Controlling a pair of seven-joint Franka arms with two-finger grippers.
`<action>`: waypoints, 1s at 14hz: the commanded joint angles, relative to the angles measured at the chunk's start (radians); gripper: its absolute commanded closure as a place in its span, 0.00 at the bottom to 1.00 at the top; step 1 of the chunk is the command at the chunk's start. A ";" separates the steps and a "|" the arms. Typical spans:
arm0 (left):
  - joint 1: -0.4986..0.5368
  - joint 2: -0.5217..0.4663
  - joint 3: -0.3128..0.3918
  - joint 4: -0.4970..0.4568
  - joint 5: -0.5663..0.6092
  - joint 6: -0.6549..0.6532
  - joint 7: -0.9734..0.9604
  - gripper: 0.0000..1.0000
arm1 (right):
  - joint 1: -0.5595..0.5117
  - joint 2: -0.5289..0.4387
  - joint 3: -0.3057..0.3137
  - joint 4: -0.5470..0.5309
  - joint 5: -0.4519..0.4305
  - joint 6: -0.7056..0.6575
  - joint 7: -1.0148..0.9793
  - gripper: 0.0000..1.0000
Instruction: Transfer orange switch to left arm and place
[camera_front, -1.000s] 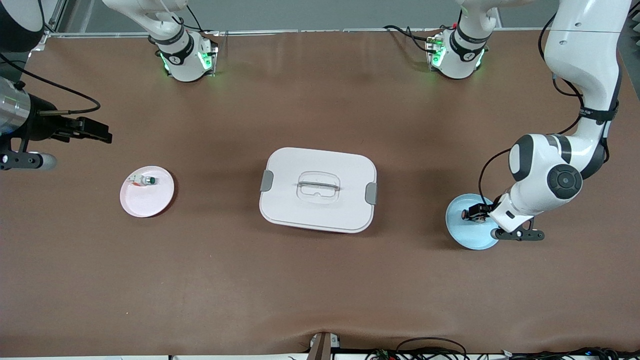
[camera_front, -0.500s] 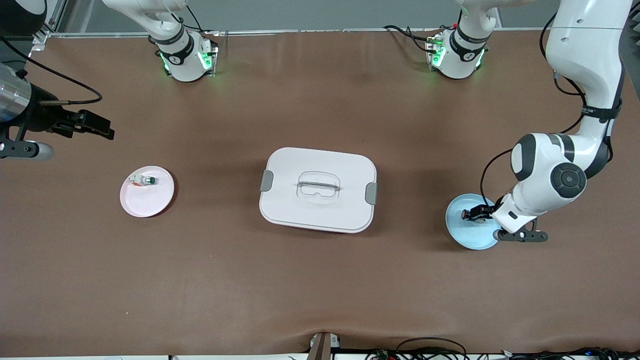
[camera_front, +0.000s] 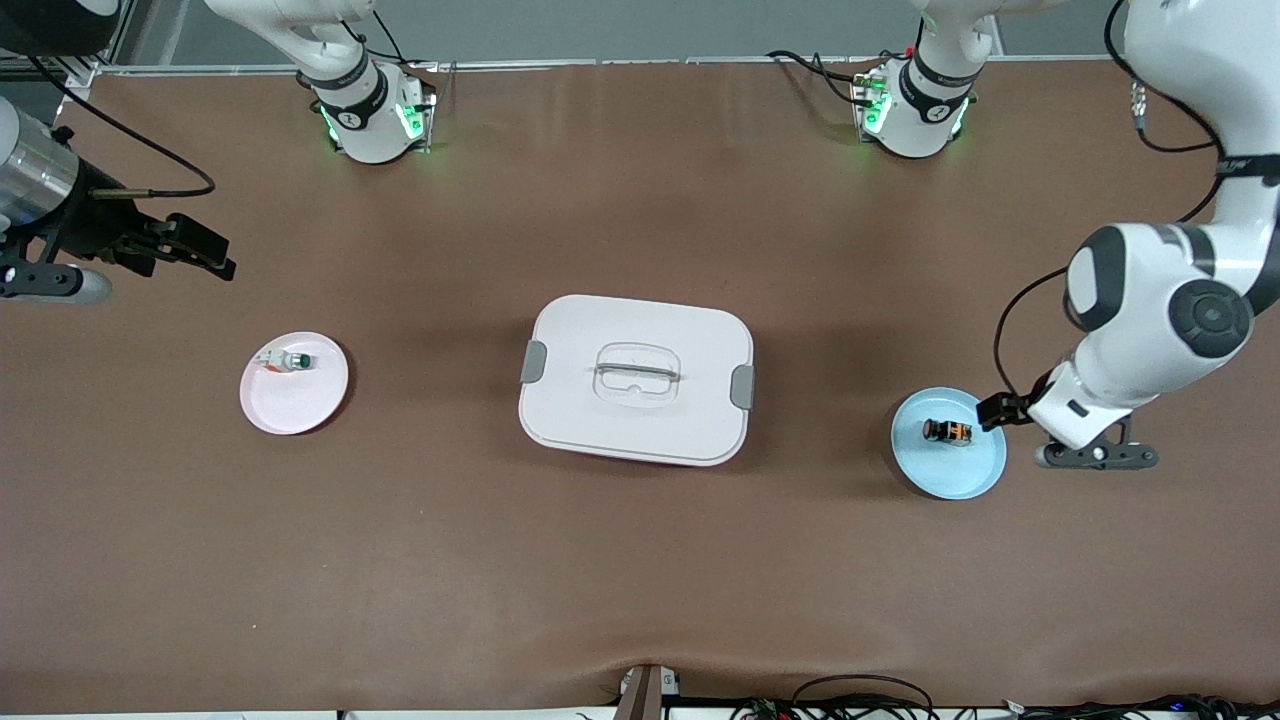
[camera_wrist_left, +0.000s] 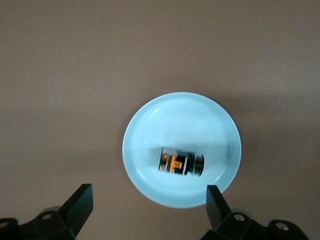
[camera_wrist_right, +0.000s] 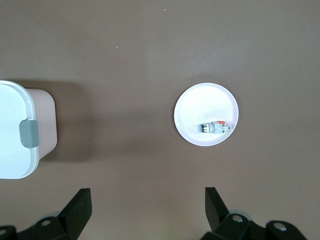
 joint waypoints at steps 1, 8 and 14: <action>0.005 -0.101 -0.001 -0.027 0.006 -0.075 0.011 0.00 | -0.006 -0.030 -0.005 -0.033 0.012 0.024 0.011 0.00; 0.001 -0.244 -0.001 -0.031 -0.035 -0.161 0.006 0.00 | -0.015 -0.038 -0.008 -0.033 -0.003 0.040 -0.004 0.00; -0.116 -0.359 0.104 -0.019 -0.055 -0.241 -0.025 0.00 | -0.012 -0.045 -0.005 -0.036 -0.023 0.023 -0.006 0.00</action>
